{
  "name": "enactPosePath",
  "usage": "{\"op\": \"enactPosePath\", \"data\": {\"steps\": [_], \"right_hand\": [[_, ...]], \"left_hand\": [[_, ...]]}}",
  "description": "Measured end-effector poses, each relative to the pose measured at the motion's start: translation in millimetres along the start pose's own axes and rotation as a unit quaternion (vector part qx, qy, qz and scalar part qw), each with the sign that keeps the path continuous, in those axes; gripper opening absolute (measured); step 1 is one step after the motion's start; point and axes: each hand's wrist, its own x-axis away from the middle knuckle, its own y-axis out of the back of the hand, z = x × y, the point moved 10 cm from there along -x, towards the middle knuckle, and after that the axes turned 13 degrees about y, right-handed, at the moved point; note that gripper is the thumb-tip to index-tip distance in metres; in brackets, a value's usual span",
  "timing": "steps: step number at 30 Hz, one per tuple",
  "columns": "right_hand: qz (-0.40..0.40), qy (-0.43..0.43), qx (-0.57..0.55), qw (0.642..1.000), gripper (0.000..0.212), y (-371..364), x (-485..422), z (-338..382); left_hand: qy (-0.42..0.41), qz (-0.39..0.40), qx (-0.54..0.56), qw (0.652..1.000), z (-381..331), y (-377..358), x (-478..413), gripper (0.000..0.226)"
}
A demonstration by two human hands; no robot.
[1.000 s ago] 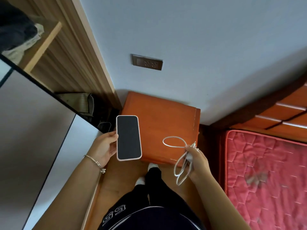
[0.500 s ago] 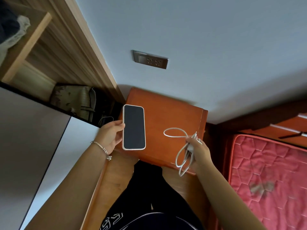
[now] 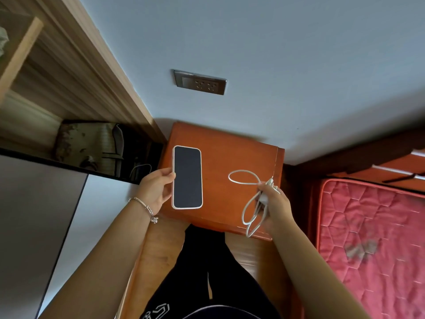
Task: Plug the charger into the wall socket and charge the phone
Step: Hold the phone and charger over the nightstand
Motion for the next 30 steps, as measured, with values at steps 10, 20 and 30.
{"op": "enactPosePath", "data": {"steps": [10, 20, 30], "right_hand": [[0.011, 0.051, 0.011, 0.999, 0.012, -32.6, -50.7, -8.9], [-0.022, 0.177, 0.040, 0.983, 0.012, -40.5, -121.4, -52.8], [-0.012, 0.238, 0.021, 0.971, 0.009, -42.2, -163.4, -78.4]], "left_hand": [[0.003, -0.004, -0.021, 1.000, 3.9, -14.0, -76.5, 0.023], [0.005, -0.037, -0.071, 0.997, 43.1, -12.7, -192.5, 0.024], [0.011, -0.041, -0.086, 0.995, 77.8, -31.9, -259.7, 0.021]]}}
